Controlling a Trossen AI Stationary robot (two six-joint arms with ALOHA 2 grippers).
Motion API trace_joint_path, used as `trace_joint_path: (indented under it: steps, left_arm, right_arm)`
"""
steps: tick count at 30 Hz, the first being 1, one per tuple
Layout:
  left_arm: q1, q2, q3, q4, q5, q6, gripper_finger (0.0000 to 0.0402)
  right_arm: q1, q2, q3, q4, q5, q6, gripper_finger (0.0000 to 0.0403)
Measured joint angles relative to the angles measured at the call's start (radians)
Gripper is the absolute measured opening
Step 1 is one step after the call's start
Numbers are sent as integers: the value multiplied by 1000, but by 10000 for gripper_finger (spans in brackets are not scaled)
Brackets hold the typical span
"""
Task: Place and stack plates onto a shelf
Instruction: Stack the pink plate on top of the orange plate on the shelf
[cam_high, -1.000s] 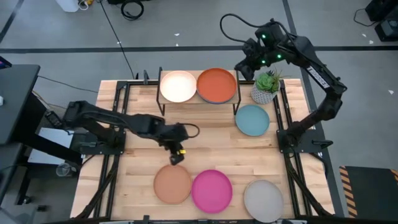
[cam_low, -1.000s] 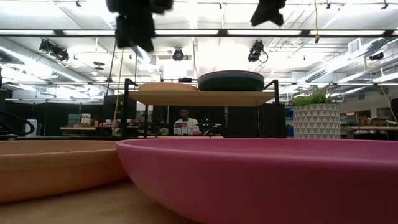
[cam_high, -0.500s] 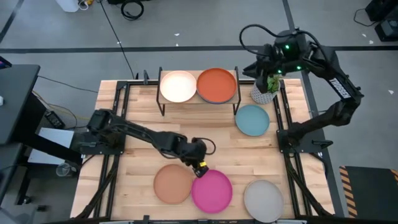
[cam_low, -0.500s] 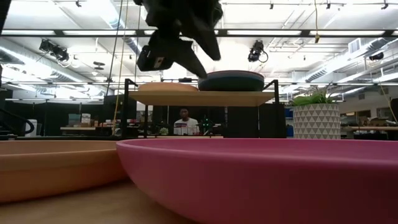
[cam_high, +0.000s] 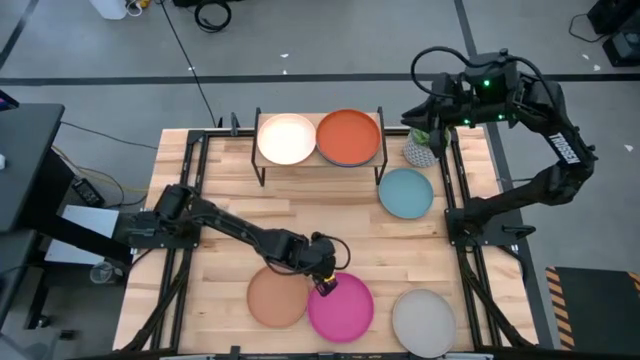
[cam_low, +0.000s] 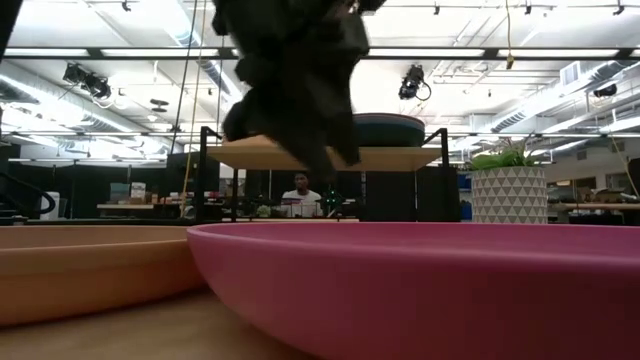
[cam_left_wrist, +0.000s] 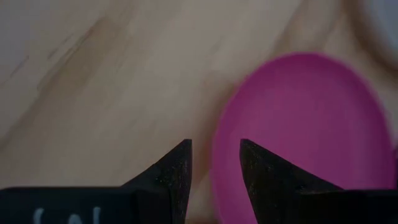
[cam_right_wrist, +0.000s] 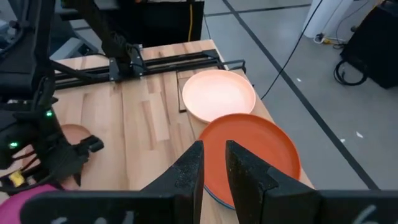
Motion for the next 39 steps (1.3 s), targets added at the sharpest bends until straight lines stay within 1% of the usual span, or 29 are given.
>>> trace_joint_path:
  steps: [2, 4, 5, 7, 9, 15, 17, 19, 21, 24, 26, 31, 32, 36, 39]
  left_arm:
    - [-9, 15, 5, 53, -22, 53, 141]
    - [-22, 30, 0, 61, -27, 119, 141]
    - [-26, 43, 2, 99, -28, 150, 141]
    - [-34, 51, 0, 81, -32, 195, 141]
    - [-38, 68, 3, 115, -36, 196, 141]
    - [-37, 102, -5, 89, -45, 161, 141]
    - [-36, 118, -1, 115, -45, 138, 141]
    - [-36, 122, -6, 89, -43, 135, 141]
    - [-37, 131, -2, 118, -35, 136, 138]
    - [-36, 131, -3, 99, -26, 133, 121]
    - [-32, 134, -3, 85, -24, 121, 101]
    - [-8, 134, -3, 92, 13, 48, 23]
    - [-1, 130, -2, 99, 22, 31, 16]
    - [35, 94, -4, 113, 21, 12, 15]
    - [79, 29, -5, 114, 18, 11, 14]
  right_arm:
    - [0, -1, 0, -13, 0, 1, 73]
    - [0, -3, 0, -19, 0, 2, 73]
    - [0, -3, 0, -26, -1, 3, 73]
    - [1, -3, 0, -33, -4, 7, 73]
    - [3, -6, 0, -31, -11, 14, 73]
    - [6, -12, 0, -29, -20, 22, 73]
    - [6, -14, 0, -29, -20, 25, 73]
    - [6, -16, 0, -29, -20, 25, 73]
    - [6, -16, 0, -30, -20, 25, 73]
    - [6, -16, 0, -30, -20, 24, 73]
    - [6, -16, 0, -30, -20, 24, 73]
    - [6, -16, 0, -30, -20, 22, 73]
    - [6, -16, 0, -30, -20, 22, 73]
    - [6, -16, 0, -31, -20, 18, 73]
    - [6, -16, 0, -30, -20, 11, 73]
